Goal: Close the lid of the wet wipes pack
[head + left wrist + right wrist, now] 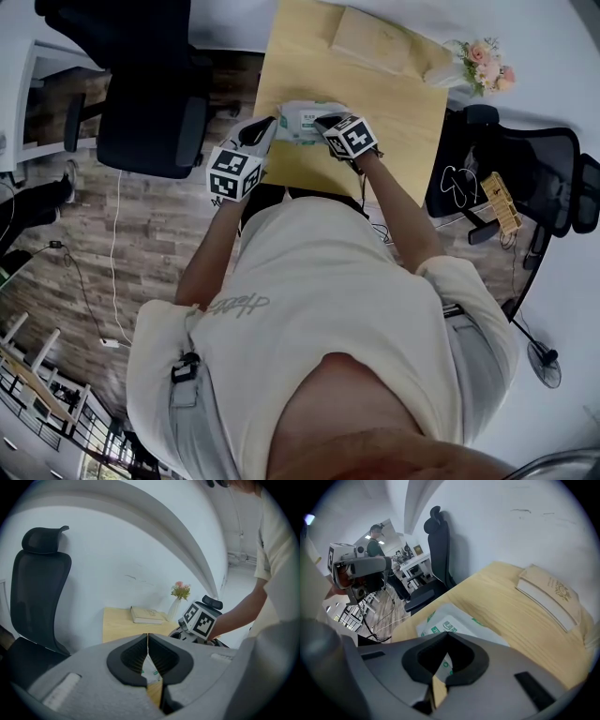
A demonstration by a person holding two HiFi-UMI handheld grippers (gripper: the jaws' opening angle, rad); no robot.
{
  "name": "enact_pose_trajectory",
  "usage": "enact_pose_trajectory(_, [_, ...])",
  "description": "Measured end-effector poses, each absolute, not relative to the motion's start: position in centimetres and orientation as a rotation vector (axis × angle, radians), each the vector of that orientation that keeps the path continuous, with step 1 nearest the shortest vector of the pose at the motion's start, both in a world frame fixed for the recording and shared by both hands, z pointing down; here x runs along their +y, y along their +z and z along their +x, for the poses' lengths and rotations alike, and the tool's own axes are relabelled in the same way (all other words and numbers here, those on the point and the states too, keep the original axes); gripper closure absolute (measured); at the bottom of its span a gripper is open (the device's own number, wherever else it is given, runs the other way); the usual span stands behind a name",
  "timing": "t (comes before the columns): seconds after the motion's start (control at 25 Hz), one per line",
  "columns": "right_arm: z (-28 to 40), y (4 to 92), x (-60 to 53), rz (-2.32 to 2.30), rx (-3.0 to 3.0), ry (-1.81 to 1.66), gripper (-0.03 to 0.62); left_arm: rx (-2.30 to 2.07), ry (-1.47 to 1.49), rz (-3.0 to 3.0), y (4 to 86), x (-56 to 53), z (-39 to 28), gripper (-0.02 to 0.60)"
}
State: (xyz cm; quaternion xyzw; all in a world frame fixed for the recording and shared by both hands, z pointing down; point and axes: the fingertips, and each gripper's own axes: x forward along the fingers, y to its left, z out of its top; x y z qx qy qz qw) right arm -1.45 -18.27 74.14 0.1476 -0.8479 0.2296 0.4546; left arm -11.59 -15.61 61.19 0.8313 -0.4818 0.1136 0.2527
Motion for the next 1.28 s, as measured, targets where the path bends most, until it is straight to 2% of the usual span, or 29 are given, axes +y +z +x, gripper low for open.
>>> enact_pose_trajectory(0.68, [-1.9,75.6,-18.0,0.414,-2.051,0.544,0.589,-1.278,0.295,2.263,61.8,-16.2,-12.8,0.565])
enact_pose_trajectory(0.92, [-1.9,75.6,-18.2,0.460,-2.058,0.636,0.591,-1.254,0.288,2.294,61.4,-16.8,-12.8,0.565])
enact_pose_trajectory(1.28, [0.0,71.5,-17.6,0.710,-2.193,0.680,0.592,-1.151,0.278,2.397,59.2,-17.1,-11.2,0.565])
